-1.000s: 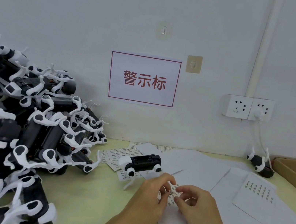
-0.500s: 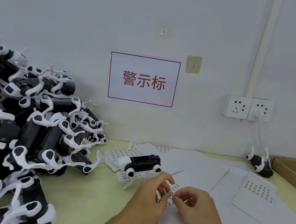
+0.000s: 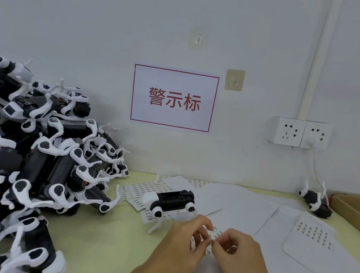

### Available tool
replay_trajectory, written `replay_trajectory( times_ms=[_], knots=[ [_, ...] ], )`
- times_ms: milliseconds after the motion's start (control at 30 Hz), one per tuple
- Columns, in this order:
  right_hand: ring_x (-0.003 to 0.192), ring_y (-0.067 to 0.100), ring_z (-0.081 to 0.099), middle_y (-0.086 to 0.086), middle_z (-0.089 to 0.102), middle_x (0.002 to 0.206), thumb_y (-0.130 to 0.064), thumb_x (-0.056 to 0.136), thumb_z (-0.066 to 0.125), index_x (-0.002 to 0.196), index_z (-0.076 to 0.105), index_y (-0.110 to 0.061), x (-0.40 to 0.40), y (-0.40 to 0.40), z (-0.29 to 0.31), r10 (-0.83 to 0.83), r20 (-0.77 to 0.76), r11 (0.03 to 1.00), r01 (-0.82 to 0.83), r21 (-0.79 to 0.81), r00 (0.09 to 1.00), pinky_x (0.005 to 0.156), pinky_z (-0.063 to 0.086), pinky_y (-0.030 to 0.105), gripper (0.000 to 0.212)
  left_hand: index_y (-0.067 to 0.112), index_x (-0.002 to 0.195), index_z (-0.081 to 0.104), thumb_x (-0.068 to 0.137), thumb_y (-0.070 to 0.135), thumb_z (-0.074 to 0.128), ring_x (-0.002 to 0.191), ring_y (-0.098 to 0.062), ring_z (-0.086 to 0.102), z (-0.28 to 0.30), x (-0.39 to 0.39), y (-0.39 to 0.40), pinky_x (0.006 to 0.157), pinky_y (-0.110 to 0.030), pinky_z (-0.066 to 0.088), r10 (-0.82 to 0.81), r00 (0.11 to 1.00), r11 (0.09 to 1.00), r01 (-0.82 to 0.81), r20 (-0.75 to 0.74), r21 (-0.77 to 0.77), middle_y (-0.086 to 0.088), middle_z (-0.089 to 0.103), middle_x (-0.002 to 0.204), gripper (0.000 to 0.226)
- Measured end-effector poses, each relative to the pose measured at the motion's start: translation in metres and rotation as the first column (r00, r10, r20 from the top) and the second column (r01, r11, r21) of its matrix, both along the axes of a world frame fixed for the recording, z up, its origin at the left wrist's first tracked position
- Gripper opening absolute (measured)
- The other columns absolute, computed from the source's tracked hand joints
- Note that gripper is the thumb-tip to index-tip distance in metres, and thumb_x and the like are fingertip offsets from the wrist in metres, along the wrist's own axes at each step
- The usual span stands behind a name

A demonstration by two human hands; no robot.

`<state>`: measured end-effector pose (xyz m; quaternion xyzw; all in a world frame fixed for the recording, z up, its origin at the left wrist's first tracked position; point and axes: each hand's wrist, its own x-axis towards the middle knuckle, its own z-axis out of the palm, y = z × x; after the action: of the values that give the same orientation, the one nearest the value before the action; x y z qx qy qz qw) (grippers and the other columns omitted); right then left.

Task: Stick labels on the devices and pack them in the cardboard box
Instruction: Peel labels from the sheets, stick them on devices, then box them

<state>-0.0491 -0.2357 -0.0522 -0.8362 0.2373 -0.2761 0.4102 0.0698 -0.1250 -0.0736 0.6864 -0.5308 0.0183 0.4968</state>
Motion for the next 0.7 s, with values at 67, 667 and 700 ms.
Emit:
replay_trajectory(
  times_ms=[67, 667, 700],
  knots=[
    [0.051, 0.002, 0.054, -0.008, 0.067, 0.063, -0.015, 0.08, 0.073, 0.061, 0.067, -0.02, 0.0008, -0.0002, -0.0006, -0.022, -0.006, 1.0, 0.022, -0.009, 1.0, 0.052, 0.042, 0.013, 0.021, 0.039, 0.099, 0.053, 0.091, 0.018, 0.064, 0.067, -0.007, 0.059, -0.0007, 0.0003, -0.0012, 0.059, -0.013, 0.042, 0.005, 1.0, 1.0, -0.005, 0.008, 0.002, 0.017, 0.066, 0.082, 0.025],
    [0.057, 0.0, 0.057, -0.013, 0.064, 0.056, -0.021, 0.081, 0.078, 0.061, 0.07, -0.024, 0.0043, -0.0006, -0.0055, -0.087, -0.005, 0.991, 0.086, -0.107, 0.996, 0.055, 0.044, 0.013, 0.022, 0.036, 0.097, 0.052, 0.091, 0.017, 0.064, 0.064, -0.005, 0.057, -0.0016, 0.0011, -0.002, 0.057, -0.012, 0.04, 0.06, 0.998, 0.998, -0.061, 0.023, 0.03, 0.027, 0.063, 0.074, 0.024],
    [0.058, 0.0, 0.058, -0.012, 0.064, 0.055, -0.022, 0.081, 0.078, 0.062, 0.07, -0.025, 0.0041, -0.0003, -0.0052, -0.092, -0.007, 0.988, 0.09, -0.122, 0.996, 0.055, 0.044, 0.013, 0.021, 0.036, 0.097, 0.051, 0.09, 0.017, 0.064, 0.064, -0.005, 0.057, -0.0014, 0.001, -0.0019, 0.057, -0.012, 0.04, 0.061, 0.998, 0.998, -0.062, 0.026, 0.028, 0.026, 0.063, 0.074, 0.024]
  ],
)
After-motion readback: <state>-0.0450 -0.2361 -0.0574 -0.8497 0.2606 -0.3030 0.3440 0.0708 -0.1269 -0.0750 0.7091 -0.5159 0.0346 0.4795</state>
